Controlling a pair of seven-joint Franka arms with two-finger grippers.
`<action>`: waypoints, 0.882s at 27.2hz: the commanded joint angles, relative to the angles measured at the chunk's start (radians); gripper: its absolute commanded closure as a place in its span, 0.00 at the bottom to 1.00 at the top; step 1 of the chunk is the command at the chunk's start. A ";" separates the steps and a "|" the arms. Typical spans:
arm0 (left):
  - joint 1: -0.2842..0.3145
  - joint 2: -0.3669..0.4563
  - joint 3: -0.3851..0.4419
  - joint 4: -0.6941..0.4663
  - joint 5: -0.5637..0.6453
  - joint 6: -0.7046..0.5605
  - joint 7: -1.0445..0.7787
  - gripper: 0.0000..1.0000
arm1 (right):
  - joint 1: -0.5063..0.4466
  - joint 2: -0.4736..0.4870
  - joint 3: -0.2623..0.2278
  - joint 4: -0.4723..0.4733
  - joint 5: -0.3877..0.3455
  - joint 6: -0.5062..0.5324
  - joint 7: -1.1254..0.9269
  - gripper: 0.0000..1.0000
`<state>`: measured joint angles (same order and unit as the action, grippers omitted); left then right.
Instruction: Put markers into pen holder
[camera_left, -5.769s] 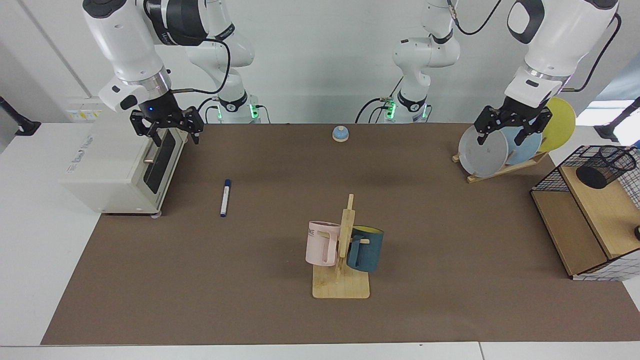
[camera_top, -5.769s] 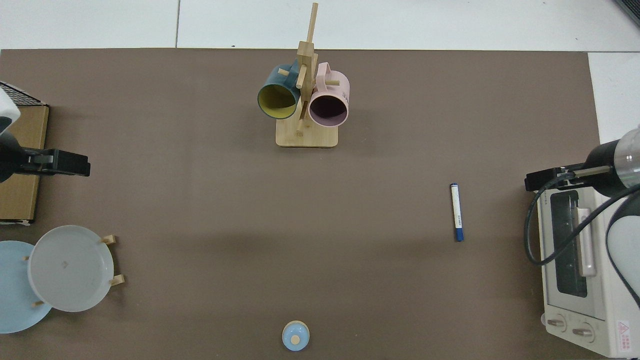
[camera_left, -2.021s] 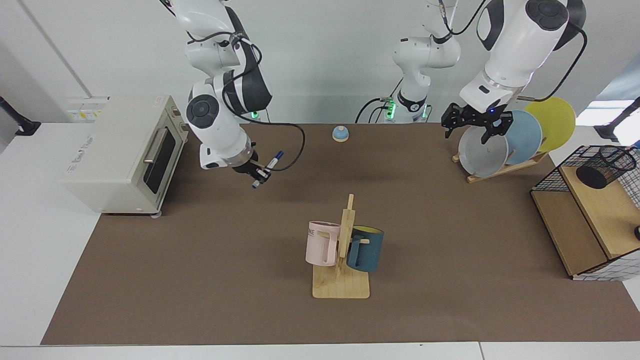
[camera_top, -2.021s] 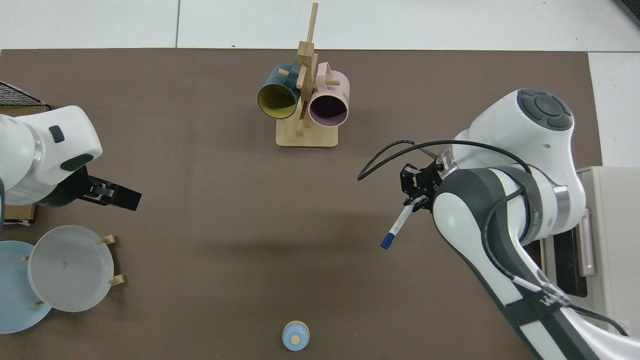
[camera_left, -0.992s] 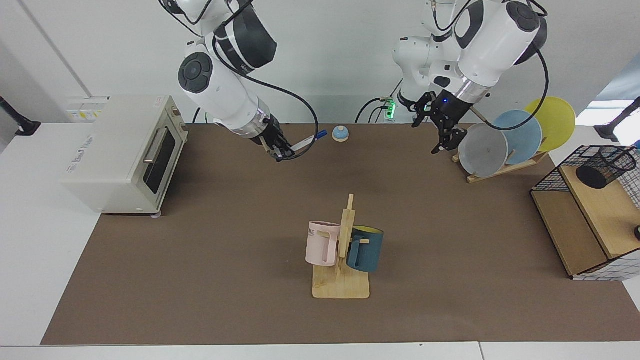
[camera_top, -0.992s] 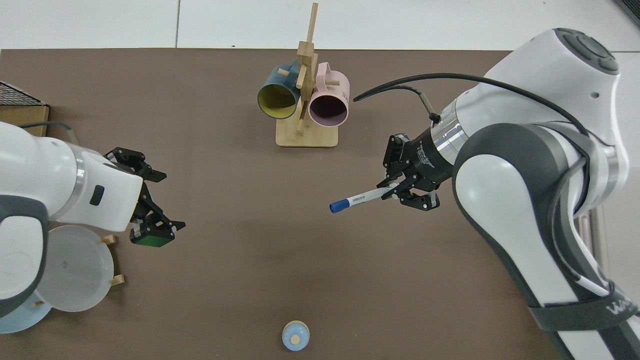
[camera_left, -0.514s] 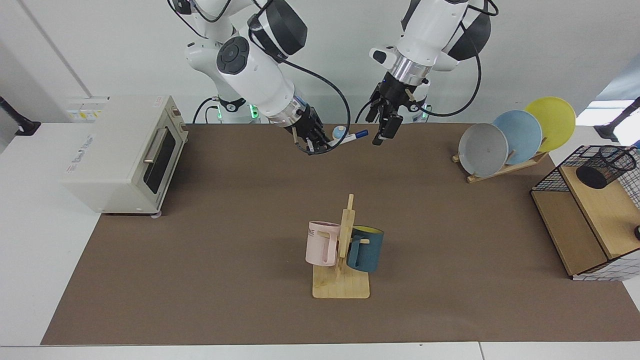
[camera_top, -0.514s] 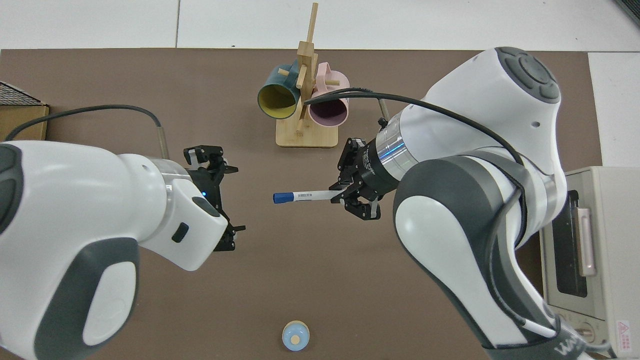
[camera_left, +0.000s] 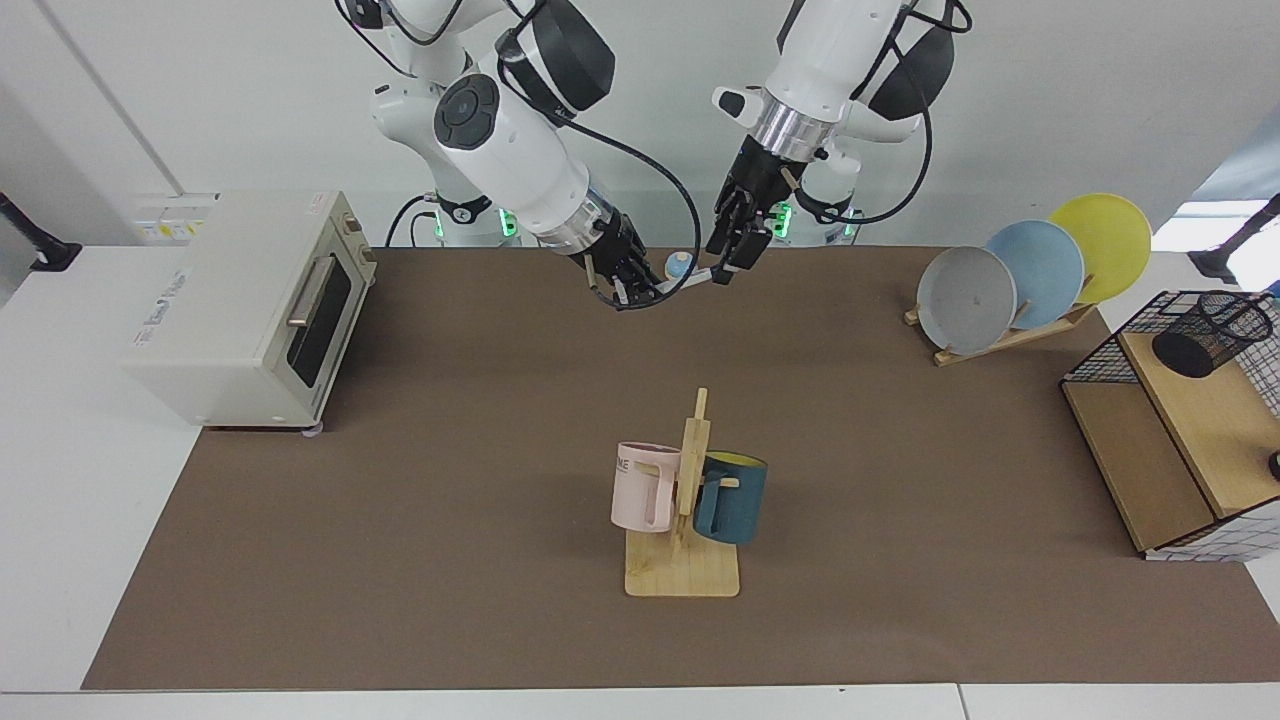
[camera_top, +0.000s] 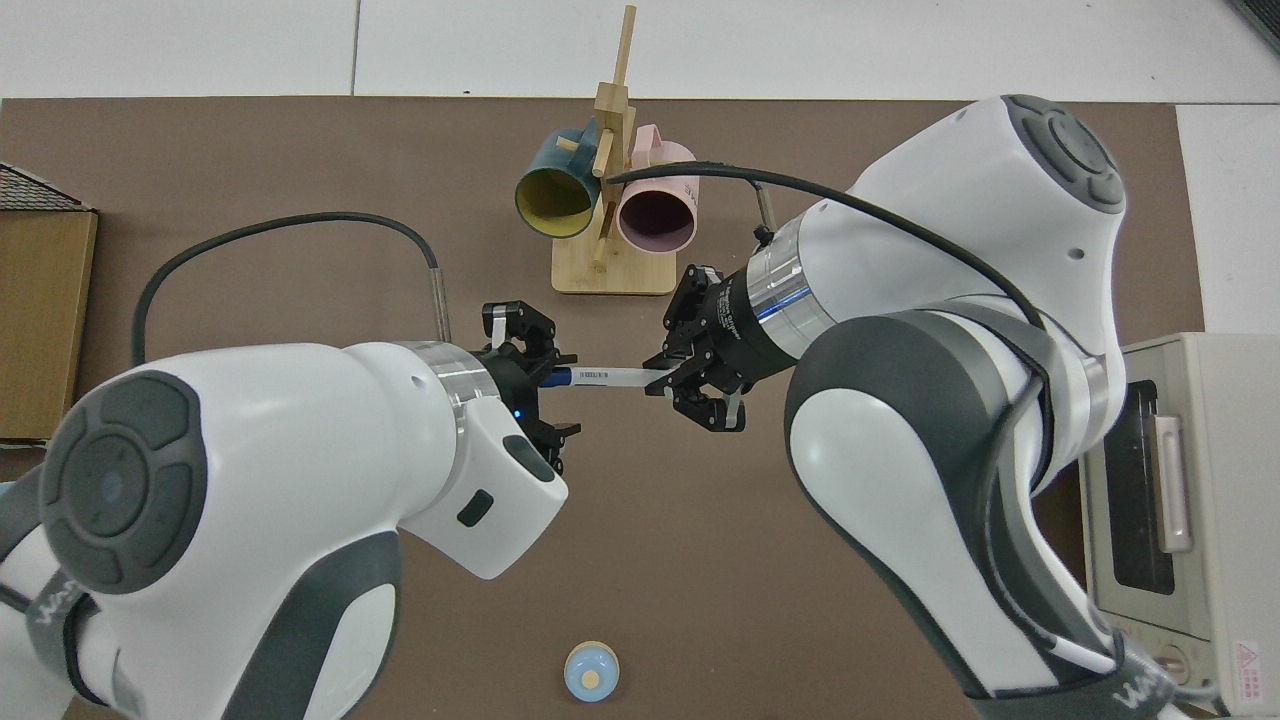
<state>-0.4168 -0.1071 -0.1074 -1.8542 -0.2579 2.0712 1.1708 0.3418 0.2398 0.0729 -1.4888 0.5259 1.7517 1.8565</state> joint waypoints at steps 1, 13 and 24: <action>-0.016 0.020 0.003 0.004 -0.014 0.050 0.004 0.63 | -0.004 -0.004 -0.001 -0.007 0.014 -0.001 -0.026 1.00; -0.010 0.035 0.000 0.024 -0.014 0.036 -0.017 1.00 | -0.021 -0.004 -0.001 -0.007 0.013 -0.023 -0.057 1.00; 0.004 0.033 0.011 0.023 -0.001 -0.013 -0.057 1.00 | -0.110 -0.077 -0.013 -0.007 -0.110 -0.168 -0.497 0.00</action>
<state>-0.4157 -0.0778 -0.1144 -1.8456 -0.2620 2.0946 1.1316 0.3132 0.2258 0.0566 -1.4867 0.4809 1.6714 1.6074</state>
